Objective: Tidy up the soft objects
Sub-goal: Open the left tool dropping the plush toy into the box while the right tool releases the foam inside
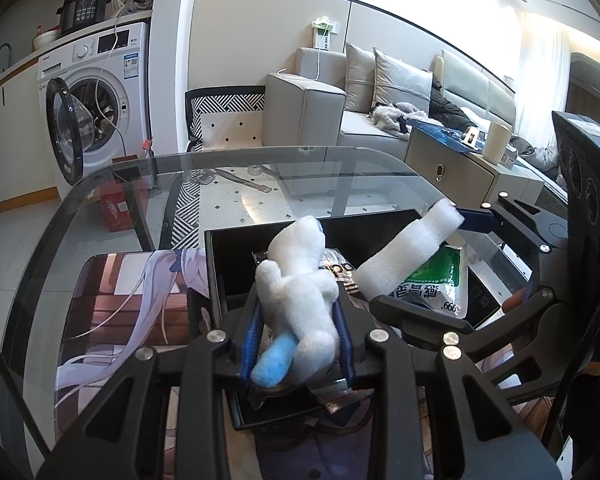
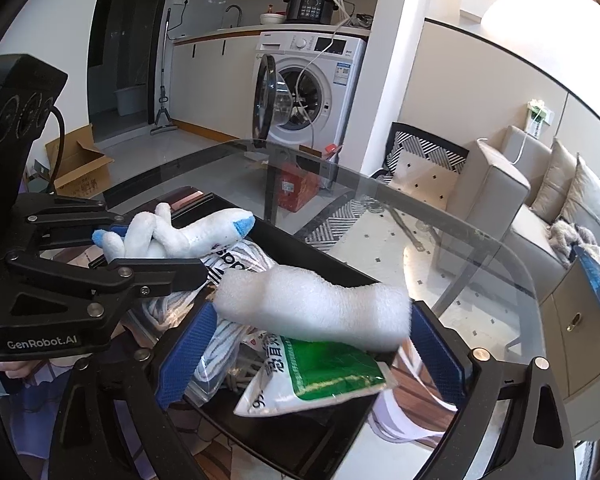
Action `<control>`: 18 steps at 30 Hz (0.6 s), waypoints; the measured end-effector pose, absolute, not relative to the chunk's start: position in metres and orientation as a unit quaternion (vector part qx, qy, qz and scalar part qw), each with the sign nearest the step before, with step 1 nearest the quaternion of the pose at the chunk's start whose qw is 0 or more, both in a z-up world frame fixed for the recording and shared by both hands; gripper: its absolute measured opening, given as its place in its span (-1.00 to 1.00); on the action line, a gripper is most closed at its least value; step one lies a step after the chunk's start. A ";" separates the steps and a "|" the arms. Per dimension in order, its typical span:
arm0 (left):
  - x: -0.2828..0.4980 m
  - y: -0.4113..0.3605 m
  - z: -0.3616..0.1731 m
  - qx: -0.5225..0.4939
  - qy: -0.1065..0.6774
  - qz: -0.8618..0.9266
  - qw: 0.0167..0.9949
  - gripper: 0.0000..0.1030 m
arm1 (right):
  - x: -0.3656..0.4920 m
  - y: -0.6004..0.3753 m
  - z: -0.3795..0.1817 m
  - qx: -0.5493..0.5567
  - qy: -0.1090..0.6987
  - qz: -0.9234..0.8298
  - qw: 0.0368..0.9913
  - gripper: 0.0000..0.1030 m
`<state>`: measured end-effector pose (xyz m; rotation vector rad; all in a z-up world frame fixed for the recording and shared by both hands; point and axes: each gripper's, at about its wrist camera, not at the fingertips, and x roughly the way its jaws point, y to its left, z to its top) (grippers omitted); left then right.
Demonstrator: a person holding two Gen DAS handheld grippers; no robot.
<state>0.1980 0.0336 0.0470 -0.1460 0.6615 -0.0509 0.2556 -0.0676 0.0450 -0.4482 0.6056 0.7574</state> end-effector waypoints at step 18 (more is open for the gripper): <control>0.174 0.018 0.063 -0.031 0.296 -0.009 0.955 0.92 | 0.213 -0.128 0.068 -0.132 0.269 0.332 0.894 0.99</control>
